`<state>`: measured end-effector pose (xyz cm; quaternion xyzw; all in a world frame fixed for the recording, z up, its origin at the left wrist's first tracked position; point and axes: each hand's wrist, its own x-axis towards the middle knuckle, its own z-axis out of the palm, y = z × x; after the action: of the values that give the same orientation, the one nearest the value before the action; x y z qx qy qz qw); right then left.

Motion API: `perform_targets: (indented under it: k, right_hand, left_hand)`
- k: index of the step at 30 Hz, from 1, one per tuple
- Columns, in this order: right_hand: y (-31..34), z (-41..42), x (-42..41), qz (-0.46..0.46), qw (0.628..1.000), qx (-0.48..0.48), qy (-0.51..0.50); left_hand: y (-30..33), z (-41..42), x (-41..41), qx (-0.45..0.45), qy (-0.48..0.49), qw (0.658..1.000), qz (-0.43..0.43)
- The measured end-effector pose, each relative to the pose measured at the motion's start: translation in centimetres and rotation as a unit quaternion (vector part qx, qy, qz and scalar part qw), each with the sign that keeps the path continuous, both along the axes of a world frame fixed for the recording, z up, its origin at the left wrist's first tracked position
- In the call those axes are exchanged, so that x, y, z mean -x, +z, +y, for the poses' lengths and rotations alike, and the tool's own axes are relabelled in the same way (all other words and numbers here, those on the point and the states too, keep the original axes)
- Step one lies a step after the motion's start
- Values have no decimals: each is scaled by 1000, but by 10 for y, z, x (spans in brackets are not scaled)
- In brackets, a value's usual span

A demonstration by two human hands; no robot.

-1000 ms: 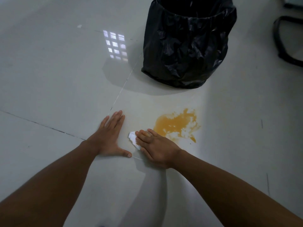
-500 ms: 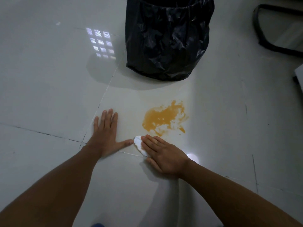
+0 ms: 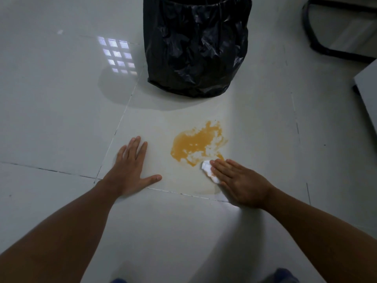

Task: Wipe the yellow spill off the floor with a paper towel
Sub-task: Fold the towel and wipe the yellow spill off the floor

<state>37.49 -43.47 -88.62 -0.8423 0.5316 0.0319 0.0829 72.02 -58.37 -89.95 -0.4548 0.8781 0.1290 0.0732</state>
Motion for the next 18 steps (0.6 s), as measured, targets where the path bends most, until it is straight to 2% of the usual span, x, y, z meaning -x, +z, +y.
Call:
perform_targets:
  k: [2,5,8,11,14,18]
  right_hand:
    - [2,-3,6,8,998,-13,-54]
    - [-3,-2,2,-33,996,-10,-85]
    - [4,-3,-3,-82,989,75,-98]
    - [17,-17,-3,-64,979,142,-133]
    - [22,-26,7,-74,974,119,-180]
    - [19,-20,15,-131,978,-10,-164]
  left_hand:
    - [-1,0,1,0,-5,1000,5]
    - [-3,2,2,2,-4,1000,14]
    - [-3,2,4,0,-1,1000,11]
    - [-1,0,1,-9,-15,1000,23]
    - [-2,-3,-3,4,-44,999,29]
    - [-5,-2,-3,21,-47,998,32]
